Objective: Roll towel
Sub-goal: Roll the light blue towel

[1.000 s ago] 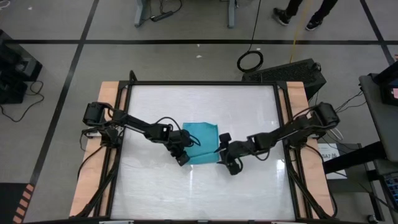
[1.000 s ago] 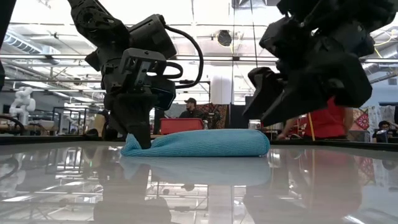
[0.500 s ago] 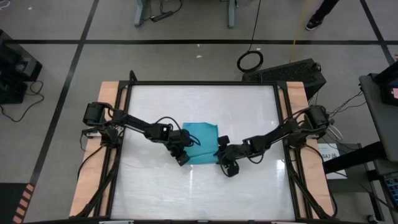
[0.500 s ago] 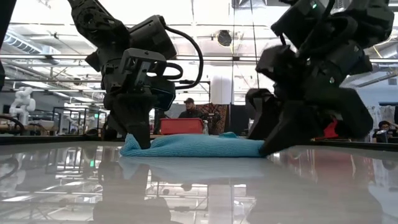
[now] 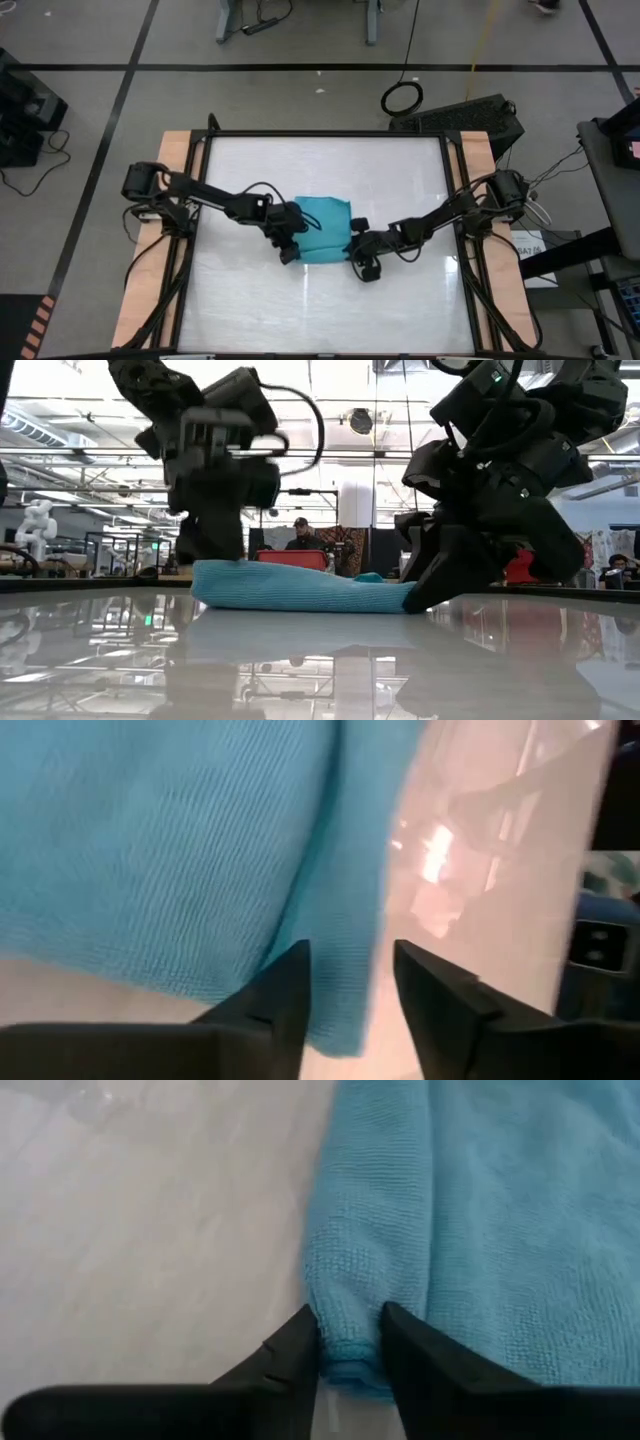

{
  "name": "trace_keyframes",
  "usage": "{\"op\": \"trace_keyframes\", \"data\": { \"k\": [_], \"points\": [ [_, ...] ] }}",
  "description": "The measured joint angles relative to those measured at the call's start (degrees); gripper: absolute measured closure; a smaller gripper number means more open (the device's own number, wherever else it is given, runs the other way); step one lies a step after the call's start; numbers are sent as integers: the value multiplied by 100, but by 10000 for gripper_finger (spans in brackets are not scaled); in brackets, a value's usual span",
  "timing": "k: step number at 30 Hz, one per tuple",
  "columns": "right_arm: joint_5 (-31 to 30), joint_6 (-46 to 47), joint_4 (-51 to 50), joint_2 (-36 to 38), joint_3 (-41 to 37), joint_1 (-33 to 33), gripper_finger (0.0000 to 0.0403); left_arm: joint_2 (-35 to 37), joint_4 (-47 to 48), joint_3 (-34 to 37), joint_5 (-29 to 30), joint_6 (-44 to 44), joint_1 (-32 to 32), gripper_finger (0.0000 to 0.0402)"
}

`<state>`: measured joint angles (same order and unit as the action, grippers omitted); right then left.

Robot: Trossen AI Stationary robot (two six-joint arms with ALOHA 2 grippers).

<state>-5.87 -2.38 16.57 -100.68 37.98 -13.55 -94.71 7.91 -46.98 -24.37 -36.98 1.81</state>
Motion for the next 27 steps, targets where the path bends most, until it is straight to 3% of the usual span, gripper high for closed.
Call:
{"op": "trace_keyframes", "data": {
  "k": [6, 10, 21, 27],
  "points": [
    [176, 471, -19, -2, 0, 134, 340, 690, 489, -5, 283, 519, 33, 227],
    [375, 833, -23, -2, 0, 259, 361, 941, 617, -11, 833, 1207, 500, 226],
    [1362, 1468, -27, -4, -3, 701, 374, 713, 54, -17, 3263, 2933, 1828, 226],
    [1675, 1680, -21, -11, -6, 857, 377, 405, 21, -17, 3235, 3331, 1874, 226]
  ]
}}
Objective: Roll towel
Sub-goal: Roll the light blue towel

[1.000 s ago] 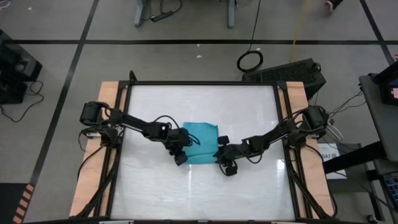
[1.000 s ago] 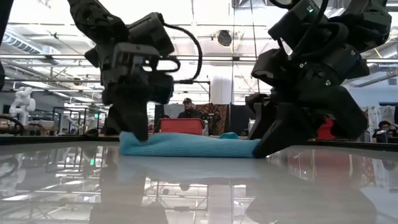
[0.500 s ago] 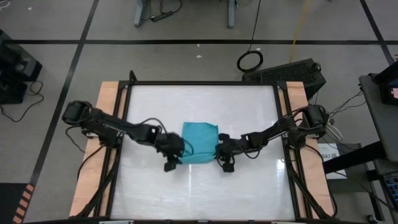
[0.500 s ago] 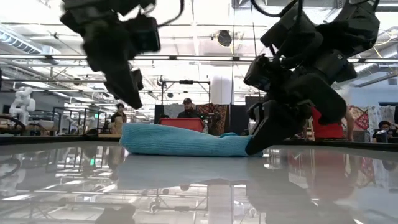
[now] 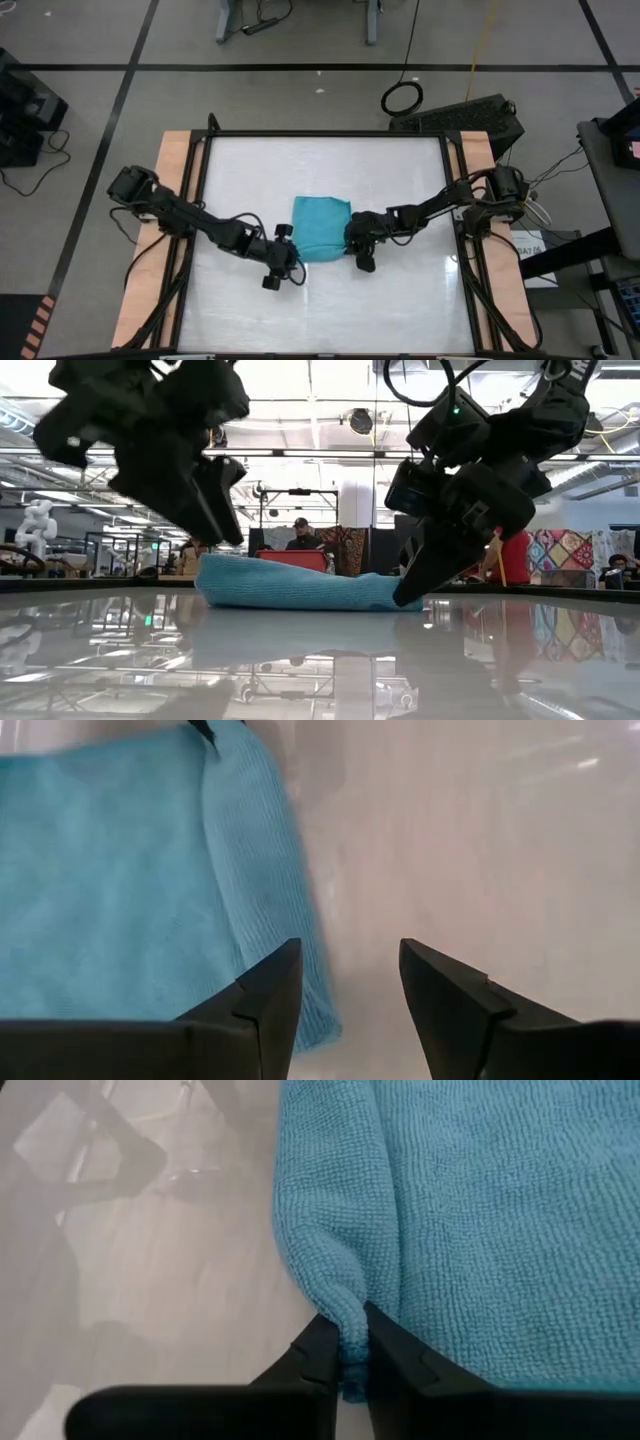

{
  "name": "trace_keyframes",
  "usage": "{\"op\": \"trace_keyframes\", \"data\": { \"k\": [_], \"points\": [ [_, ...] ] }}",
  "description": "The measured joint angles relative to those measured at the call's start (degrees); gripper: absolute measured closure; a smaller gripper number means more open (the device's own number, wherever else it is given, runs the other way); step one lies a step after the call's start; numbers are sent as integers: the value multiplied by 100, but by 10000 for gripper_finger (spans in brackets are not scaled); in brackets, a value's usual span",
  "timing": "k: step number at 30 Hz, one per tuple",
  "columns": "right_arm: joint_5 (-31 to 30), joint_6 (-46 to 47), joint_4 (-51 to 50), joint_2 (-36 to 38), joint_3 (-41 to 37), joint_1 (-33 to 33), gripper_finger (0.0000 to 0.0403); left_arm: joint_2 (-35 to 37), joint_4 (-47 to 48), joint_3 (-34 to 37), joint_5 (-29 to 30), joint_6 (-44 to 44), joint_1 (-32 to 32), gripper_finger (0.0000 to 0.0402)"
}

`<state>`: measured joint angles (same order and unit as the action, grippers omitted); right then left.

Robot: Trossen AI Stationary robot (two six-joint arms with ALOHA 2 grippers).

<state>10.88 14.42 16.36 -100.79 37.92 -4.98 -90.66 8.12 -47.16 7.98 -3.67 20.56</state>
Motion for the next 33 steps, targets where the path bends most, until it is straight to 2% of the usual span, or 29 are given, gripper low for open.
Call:
{"op": "trace_keyframes", "data": {
  "k": [7, 16, 25, 29, 33],
  "points": [
    [15, 143, 4, 0, -3, 29, 377, -492, 26, 0, 71, 259, -32, 226],
    [128, 223, 45, 0, -10, 33, 377, -613, 89, 0, 901, 302, -65, 226],
    [173, 248, 142, -4, -14, 32, 377, -614, 192, 0, 523, 269, -435, 228],
    [283, 244, 163, -4, -14, 43, 377, -715, 164, -4, 133, 266, -680, 264],
    [354, 275, 163, 4, -14, 43, 377, -743, 97, -17, -540, 267, -883, 350]
  ]
}}
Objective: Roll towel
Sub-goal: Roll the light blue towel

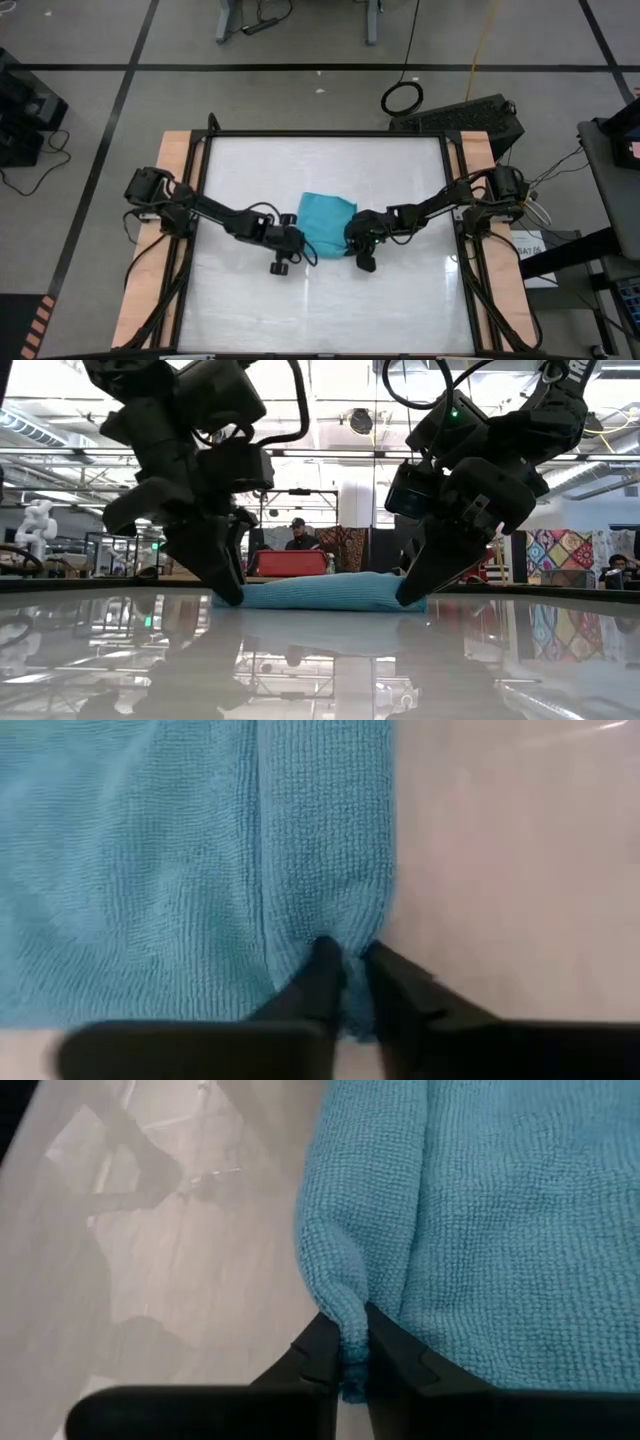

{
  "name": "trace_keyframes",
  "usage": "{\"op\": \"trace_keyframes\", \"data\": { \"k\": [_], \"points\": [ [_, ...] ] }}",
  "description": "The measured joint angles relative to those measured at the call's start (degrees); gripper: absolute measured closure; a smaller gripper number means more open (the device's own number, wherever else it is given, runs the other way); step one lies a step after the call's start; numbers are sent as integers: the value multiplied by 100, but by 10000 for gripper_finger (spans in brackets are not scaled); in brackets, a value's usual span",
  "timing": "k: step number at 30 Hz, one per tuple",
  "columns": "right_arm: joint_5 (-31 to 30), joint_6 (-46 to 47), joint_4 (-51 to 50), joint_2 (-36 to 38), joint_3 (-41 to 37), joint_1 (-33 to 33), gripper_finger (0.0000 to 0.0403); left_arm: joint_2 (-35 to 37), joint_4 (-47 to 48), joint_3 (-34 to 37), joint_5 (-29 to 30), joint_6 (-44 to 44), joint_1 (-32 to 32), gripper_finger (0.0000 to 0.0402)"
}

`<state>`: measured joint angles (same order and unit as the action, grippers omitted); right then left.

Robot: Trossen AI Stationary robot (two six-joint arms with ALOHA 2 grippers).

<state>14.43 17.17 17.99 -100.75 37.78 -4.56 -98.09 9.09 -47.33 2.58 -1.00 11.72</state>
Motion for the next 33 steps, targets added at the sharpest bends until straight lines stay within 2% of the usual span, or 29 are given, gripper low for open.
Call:
{"op": "trace_keyframes", "data": {
  "k": [2, 3, 10, 18, 26, 33],
  "points": [
    [141, 57, -20, 36, 0, -3, 377, -6, -81, 0, -278, -4, -65, 385],
    [214, 135, -49, 66, -4, -4, 378, -3, -139, 2, -434, -33, -109, 388],
    [417, 888, -306, 445, -11, -7, 378, 16, -757, 15, -2337, -837, -567, 394],
    [722, 1860, -665, 628, -2, 7, 378, -11, -1011, 15, -3592, -2023, -1157, 397],
    [1074, 2456, -824, 630, 4, 149, 378, -264, -1038, 13, -4157, -2918, -1438, 395],
    [1103, 2801, -908, 630, 9, 291, 378, -649, -1119, 7, -4289, -3452, -1438, 393]
  ]
}}
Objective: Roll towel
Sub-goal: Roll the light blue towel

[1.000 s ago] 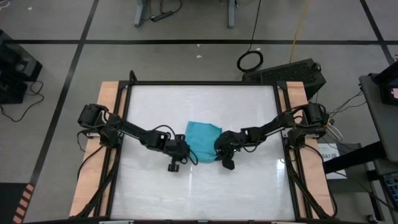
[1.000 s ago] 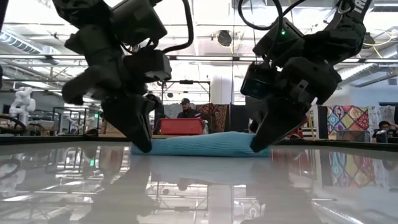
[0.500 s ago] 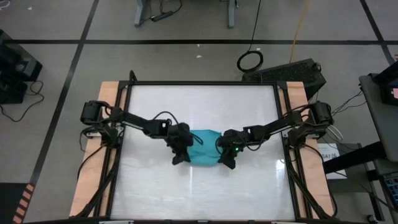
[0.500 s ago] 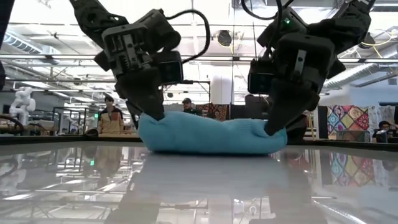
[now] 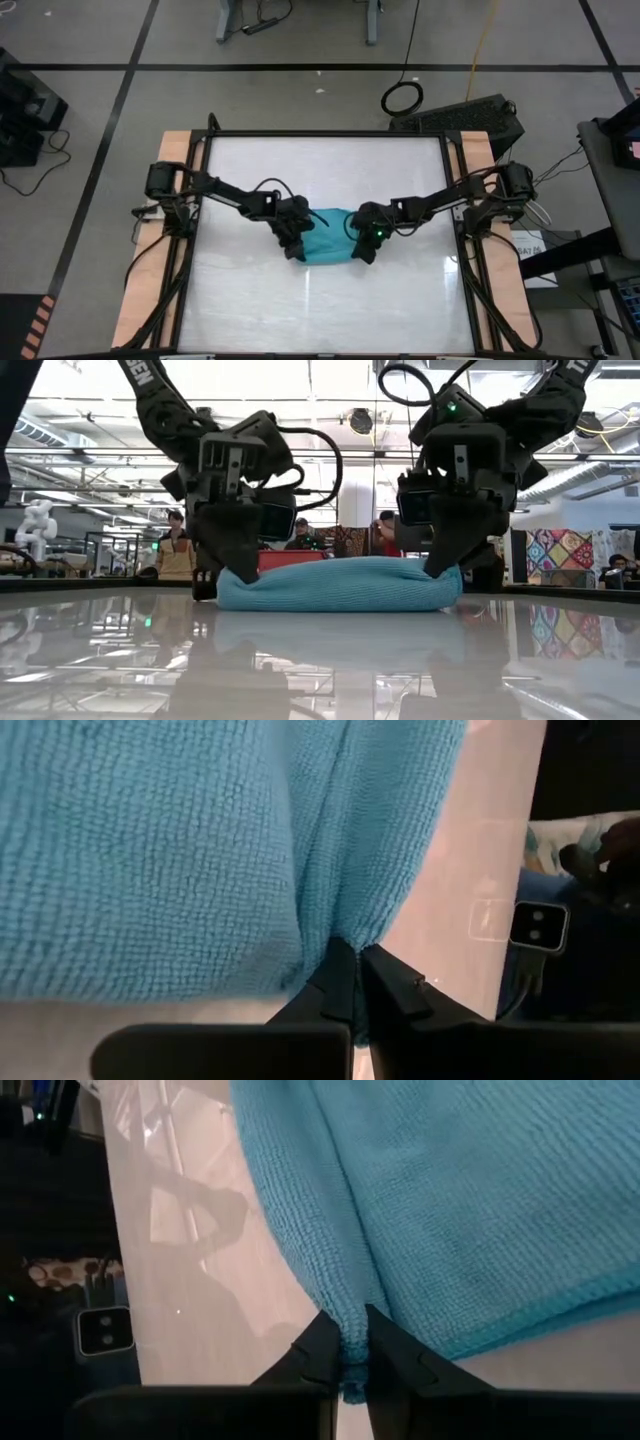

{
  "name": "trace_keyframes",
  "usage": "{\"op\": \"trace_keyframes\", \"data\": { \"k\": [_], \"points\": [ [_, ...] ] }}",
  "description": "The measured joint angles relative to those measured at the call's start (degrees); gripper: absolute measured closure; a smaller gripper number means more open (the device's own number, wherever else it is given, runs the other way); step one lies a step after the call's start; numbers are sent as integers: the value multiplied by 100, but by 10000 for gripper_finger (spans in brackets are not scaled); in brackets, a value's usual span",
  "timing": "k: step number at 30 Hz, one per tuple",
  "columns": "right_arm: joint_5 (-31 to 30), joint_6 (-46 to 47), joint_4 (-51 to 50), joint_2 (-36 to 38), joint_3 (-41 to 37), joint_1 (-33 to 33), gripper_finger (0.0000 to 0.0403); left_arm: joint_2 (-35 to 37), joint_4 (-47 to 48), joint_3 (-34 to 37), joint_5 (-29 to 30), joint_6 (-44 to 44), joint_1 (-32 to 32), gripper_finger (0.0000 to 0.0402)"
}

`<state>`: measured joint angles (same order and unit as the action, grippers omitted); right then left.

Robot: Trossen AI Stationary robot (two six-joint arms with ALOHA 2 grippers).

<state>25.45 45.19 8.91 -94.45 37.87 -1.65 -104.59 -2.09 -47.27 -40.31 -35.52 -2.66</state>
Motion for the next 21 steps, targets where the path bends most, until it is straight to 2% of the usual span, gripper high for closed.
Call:
{"op": "trace_keyframes", "data": {
  "k": [6, 9, 15, 19, 21],
  "points": [
    [-6, 90, -118, 4, 0, 32, 377, -62, -120, -10, -18, -171, 0, 392],
    [-6, -12, -140, 4, 0, 31, 364, -62, -124, -9, -54, -195, 0, 392],
    [50, -808, -159, 272, -9, -34, 294, -69, -108, 4, -303, -352, 4, 391],
    [26, -1863, -234, 680, -9, -199, 244, -77, -151, 8, -446, -482, 2, 391],
    [-173, -2472, -229, 876, -9, -453, 225, -80, -155, 9, -496, -572, -1, 391]
  ]
}}
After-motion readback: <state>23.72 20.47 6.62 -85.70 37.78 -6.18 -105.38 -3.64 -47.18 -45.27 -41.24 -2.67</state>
